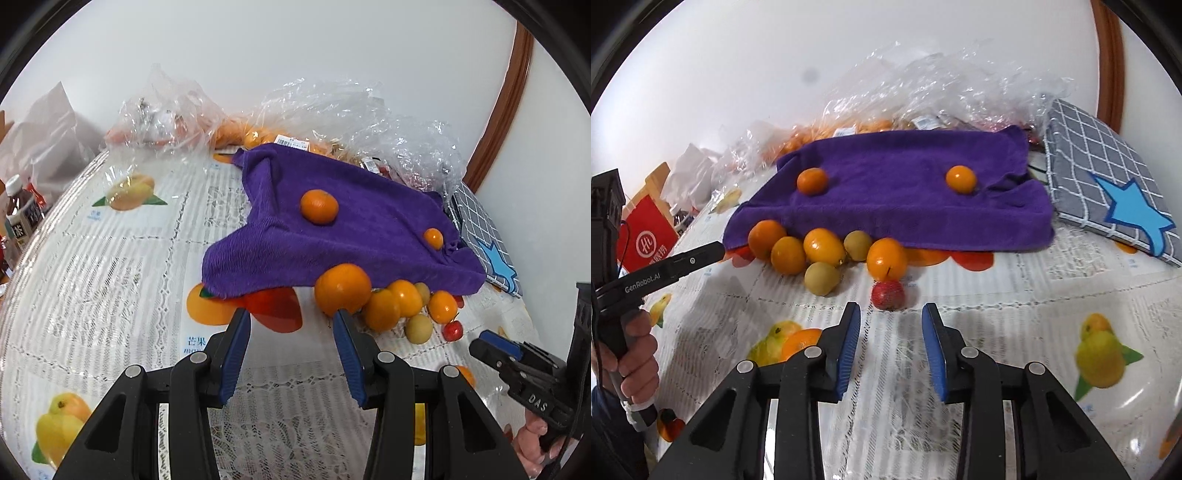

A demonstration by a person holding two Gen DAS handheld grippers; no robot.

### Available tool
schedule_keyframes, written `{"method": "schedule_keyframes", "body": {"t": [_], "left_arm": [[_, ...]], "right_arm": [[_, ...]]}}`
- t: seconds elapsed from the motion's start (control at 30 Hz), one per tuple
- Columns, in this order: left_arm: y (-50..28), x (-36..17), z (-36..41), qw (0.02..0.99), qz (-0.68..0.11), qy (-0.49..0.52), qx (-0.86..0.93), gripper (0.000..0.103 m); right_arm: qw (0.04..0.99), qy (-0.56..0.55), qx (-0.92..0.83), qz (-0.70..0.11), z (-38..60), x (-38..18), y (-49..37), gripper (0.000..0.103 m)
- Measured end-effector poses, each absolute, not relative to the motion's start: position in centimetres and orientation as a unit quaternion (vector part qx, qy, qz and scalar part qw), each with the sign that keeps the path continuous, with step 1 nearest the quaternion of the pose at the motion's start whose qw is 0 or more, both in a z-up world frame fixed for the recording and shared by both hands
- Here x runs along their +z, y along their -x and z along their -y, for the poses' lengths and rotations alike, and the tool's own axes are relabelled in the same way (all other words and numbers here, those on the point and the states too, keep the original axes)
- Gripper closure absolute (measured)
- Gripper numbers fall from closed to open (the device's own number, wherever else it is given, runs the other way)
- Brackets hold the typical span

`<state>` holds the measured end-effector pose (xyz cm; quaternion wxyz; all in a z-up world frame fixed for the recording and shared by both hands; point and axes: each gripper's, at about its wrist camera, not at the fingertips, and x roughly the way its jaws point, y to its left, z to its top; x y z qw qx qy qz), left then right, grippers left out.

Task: Organize fruits
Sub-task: 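Grasp the small red fruit with the right gripper, then grasp a large orange with the left gripper while the right gripper holds the red fruit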

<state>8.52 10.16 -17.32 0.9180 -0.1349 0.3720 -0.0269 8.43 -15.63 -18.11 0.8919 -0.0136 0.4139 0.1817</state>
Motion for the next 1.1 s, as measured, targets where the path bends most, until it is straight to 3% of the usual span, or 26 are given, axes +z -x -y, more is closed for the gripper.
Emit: {"method": "schedule_keyframes", "body": {"t": [0.37,0.53,0.83,1.1], "left_arm": [[-9.2,-18.6,-10.1,0.907,-0.391,0.147,-0.051,0.059],[-9.1,-18.8,-10.4,0.905,-0.389,0.162,-0.064,0.065],[-8.9,-18.5,-9.7,0.908,-0.378,0.155,-0.093,0.065],[-10.5,-17.4,-8.3,0.908,-0.379,0.161,-0.085,0.065]], "right_arm": [[0.877,-0.011,0.181,-0.445,15.0,-20.1,-11.9,0.068],[0.879,0.0,0.181,-0.441,14.3,-20.2,-12.2,0.079],[0.896,0.037,0.154,-0.416,16.7,-19.7,-10.9,0.079],[0.901,0.0,0.146,-0.408,20.1,-19.5,-10.8,0.079]]}}
